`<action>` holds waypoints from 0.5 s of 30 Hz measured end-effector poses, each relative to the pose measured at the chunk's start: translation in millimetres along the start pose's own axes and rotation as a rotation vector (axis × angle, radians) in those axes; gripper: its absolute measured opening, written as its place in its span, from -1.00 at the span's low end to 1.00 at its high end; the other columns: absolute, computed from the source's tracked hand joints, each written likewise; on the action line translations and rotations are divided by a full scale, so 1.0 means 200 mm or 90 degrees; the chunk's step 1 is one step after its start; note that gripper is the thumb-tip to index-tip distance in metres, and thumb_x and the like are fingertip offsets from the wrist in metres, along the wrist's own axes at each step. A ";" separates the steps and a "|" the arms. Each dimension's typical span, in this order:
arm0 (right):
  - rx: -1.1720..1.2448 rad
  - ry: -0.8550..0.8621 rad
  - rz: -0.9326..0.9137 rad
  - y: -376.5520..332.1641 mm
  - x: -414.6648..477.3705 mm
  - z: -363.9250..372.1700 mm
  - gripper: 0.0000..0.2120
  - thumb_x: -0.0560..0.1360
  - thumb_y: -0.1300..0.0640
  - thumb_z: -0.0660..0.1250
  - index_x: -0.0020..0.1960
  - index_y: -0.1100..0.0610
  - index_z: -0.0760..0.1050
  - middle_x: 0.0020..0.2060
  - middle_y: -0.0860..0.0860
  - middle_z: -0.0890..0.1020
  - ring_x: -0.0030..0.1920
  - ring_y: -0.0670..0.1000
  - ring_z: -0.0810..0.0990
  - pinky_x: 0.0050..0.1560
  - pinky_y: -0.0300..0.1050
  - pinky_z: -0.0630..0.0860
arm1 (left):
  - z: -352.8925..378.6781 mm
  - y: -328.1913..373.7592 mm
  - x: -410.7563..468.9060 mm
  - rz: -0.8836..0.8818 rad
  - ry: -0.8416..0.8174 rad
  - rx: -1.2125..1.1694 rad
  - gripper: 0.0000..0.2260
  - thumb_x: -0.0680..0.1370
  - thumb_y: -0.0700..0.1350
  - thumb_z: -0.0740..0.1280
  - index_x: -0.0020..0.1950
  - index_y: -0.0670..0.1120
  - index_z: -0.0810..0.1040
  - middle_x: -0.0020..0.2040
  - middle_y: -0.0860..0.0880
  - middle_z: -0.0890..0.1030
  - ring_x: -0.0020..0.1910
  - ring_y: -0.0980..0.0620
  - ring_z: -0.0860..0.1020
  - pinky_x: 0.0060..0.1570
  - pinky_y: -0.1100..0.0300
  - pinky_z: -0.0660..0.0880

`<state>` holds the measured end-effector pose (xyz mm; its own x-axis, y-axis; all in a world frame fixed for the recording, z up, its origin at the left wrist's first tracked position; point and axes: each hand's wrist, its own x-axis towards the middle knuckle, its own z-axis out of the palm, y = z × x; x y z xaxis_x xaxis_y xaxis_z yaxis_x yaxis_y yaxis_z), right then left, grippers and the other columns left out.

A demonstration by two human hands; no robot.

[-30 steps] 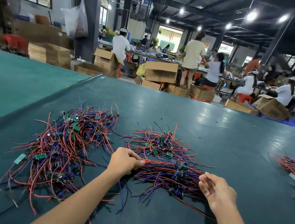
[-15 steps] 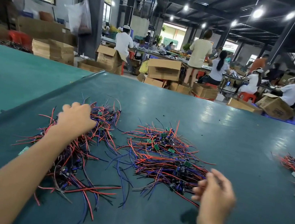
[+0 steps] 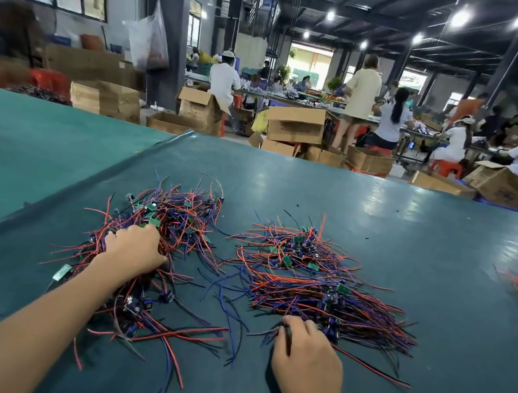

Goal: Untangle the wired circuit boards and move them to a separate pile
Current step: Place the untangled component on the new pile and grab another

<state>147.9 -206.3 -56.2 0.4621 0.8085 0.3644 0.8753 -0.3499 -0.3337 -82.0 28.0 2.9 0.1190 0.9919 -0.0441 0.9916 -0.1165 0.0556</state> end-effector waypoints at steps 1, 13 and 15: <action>0.007 0.002 0.002 0.00 0.00 0.00 -0.78 0.63 -0.07 0.15 0.19 -0.15 0.51 -0.02 -0.15 0.58 -0.01 -0.07 0.56 -0.14 -0.22 0.47 | 0.01 0.00 0.00 0.004 0.012 -0.010 -0.53 0.50 0.23 0.41 0.16 -0.10 0.41 0.21 -0.15 0.58 0.22 -0.21 0.55 0.21 -0.08 0.42; 0.025 -0.014 0.032 0.00 -0.01 -0.02 -0.79 0.62 -0.05 0.18 0.19 -0.16 0.52 -0.02 -0.16 0.58 -0.01 -0.08 0.52 -0.14 -0.23 0.43 | -0.08 -0.04 -0.20 0.441 -0.146 -0.125 -0.58 0.49 -0.02 0.42 0.34 0.22 0.51 0.23 0.07 0.42 0.26 0.08 0.33 0.35 0.12 0.33; 0.028 -0.004 0.034 0.00 -0.01 -0.01 -0.80 0.62 -0.04 0.20 0.18 -0.15 0.54 -0.04 -0.15 0.59 -0.01 -0.06 0.54 -0.16 -0.21 0.41 | -0.07 -0.03 -0.24 0.516 -0.187 -0.028 -0.64 0.50 -0.05 0.42 0.27 0.22 0.59 0.19 0.08 0.47 0.23 0.11 0.36 0.29 0.21 0.35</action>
<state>147.9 -209.0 -54.5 0.5072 0.7922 0.3394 0.8422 -0.3722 -0.3900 -93.5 -18.5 18.9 0.8036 0.5489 -0.2302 0.5924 -0.7751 0.2199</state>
